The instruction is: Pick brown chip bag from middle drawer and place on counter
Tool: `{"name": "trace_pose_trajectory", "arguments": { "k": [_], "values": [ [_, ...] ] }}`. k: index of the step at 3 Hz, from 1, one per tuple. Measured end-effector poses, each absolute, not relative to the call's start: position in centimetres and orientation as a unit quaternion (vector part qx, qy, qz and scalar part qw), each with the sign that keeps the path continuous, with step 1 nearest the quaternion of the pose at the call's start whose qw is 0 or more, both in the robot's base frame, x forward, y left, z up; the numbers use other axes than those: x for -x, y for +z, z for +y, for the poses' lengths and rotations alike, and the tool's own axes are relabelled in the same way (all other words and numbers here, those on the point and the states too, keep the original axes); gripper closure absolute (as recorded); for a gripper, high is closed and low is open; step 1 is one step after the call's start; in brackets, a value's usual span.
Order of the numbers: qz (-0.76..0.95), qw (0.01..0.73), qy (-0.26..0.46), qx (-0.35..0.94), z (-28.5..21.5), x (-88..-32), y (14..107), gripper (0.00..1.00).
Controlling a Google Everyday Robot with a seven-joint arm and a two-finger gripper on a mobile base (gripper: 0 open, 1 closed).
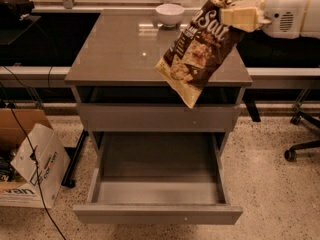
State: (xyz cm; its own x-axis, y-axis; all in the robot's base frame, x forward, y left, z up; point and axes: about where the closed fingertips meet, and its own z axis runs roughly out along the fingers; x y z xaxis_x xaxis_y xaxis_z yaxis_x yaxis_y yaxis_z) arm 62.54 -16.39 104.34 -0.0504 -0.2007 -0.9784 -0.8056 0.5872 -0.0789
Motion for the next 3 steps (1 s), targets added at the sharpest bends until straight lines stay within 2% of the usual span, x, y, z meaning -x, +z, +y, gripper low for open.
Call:
{"name": "trace_pose_trajectory", "arguments": {
  "k": [2, 3],
  "values": [
    [0.675, 0.609, 0.262, 0.322, -14.2, -70.7, 101.6, 0.97],
    [0.688, 0.603, 0.262, 0.306, -13.4, -73.2, 99.9, 0.74]
  ]
}}
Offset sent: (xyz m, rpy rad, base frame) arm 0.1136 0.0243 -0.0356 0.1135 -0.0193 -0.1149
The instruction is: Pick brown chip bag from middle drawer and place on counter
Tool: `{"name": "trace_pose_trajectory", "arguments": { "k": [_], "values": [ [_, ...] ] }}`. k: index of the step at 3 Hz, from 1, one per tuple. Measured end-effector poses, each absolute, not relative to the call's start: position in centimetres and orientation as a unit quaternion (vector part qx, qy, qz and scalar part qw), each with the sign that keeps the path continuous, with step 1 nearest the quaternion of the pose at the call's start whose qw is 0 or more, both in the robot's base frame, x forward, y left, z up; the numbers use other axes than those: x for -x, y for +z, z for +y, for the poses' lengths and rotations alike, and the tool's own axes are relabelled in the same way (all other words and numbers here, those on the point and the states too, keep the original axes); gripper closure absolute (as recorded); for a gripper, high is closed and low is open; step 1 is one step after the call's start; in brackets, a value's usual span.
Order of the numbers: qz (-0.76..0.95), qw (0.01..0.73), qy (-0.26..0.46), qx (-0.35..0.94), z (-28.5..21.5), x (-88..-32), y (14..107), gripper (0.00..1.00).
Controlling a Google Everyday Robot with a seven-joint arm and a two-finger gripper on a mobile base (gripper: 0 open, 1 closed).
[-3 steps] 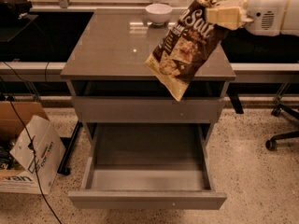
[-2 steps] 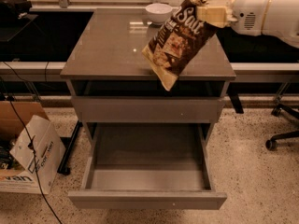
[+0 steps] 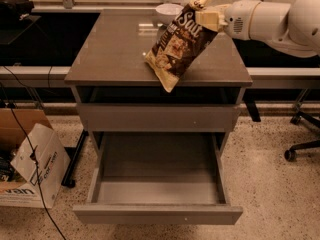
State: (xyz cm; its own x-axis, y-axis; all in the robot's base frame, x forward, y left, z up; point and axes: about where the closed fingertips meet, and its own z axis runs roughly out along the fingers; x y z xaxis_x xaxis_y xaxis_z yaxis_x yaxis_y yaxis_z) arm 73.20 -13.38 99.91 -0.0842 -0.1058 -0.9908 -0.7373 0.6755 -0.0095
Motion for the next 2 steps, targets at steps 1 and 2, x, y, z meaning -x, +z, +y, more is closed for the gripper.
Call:
{"name": "trace_pose_trajectory", "arguments": {
  "k": [1, 2],
  "values": [
    [0.717, 0.584, 0.256, 0.283, -13.26, -75.5, 97.14, 0.51],
    [0.717, 0.582, 0.258, 0.282, -13.1, -75.52, 97.06, 0.28]
  ]
}}
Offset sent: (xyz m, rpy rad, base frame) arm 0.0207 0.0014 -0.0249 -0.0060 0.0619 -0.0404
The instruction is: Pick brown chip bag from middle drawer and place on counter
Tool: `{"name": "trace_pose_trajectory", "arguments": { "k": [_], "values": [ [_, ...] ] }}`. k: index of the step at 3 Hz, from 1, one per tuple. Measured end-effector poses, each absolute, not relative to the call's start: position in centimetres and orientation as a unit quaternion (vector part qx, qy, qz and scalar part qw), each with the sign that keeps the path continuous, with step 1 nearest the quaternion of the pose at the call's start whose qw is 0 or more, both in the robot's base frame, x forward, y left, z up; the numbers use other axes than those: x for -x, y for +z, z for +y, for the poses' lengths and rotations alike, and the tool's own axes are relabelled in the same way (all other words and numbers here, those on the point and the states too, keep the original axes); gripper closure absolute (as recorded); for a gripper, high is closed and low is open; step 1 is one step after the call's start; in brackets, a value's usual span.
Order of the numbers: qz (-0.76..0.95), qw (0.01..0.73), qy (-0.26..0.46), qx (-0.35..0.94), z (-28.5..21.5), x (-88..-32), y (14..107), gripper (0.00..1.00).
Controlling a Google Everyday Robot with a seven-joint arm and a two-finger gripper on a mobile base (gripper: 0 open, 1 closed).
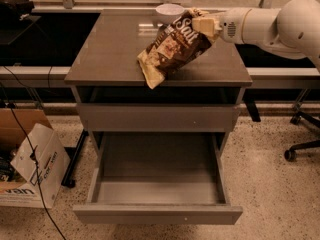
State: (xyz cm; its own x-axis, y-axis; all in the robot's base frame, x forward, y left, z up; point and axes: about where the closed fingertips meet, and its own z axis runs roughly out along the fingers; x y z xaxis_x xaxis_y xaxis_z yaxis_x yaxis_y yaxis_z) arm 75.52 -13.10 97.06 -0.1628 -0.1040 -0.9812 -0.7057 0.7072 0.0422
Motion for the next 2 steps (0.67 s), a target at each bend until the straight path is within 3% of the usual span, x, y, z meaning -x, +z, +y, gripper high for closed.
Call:
{"name": "trace_pose_trajectory", "arguments": {
  "k": [1, 2],
  "values": [
    [0.717, 0.581, 0.26, 0.284, -12.79, -75.55, 96.97, 0.05],
    [0.717, 0.581, 0.261, 0.284, -12.64, -75.57, 96.93, 0.0]
  ]
}}
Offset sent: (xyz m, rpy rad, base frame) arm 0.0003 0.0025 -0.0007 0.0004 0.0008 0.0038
